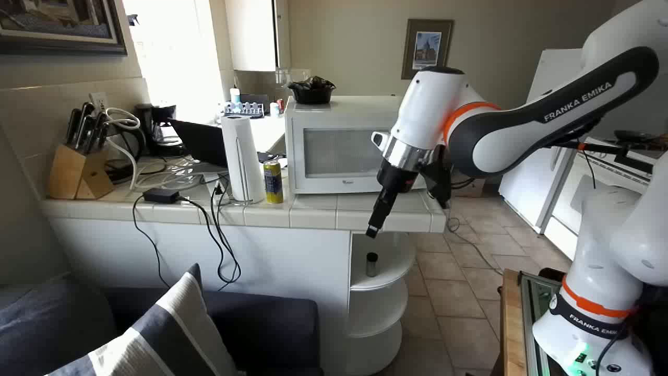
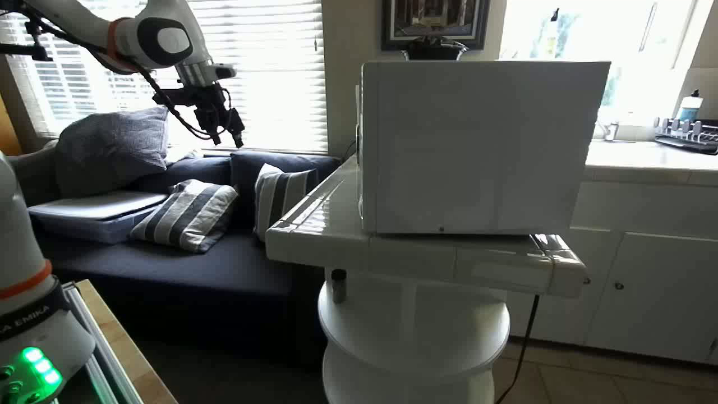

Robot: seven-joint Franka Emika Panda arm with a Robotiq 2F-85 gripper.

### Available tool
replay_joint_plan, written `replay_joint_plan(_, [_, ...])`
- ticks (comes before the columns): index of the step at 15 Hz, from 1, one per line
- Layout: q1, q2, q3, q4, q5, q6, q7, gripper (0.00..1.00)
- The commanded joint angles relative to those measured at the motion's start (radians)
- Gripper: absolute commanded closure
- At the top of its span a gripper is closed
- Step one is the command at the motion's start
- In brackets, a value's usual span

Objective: Open the microwave.

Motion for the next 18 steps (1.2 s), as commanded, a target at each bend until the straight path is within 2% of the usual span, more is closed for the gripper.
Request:
replay_joint_plan(1, [0.011,0.001,-0.011,0.001,-0.005,-0.003,0.003,0.0])
replay_joint_plan(6, [0.011,0.001,-0.011,0.001,-0.005,-0.003,0.003,0.0])
replay_joint_plan(10, [-0.067,-0.061,0.03,-0.058,-0.224,-0.107,0.085,0.0])
replay_joint_plan(15, [-0.126,-0.166,0.028,-0.162,-0.498,-0.215,0.122,0.0])
replay_joint_plan(16, [-0.141,-0.188,0.019,-0.193,-0.564,-0.196,0.11,0.25])
replay_joint_plan(17, [-0.159,-0.205,0.017,-0.216,-0.631,-0.188,0.112,0.26])
replay_joint_plan(18, [-0.174,-0.226,0.012,-0.239,-0.694,-0.196,0.108,0.32])
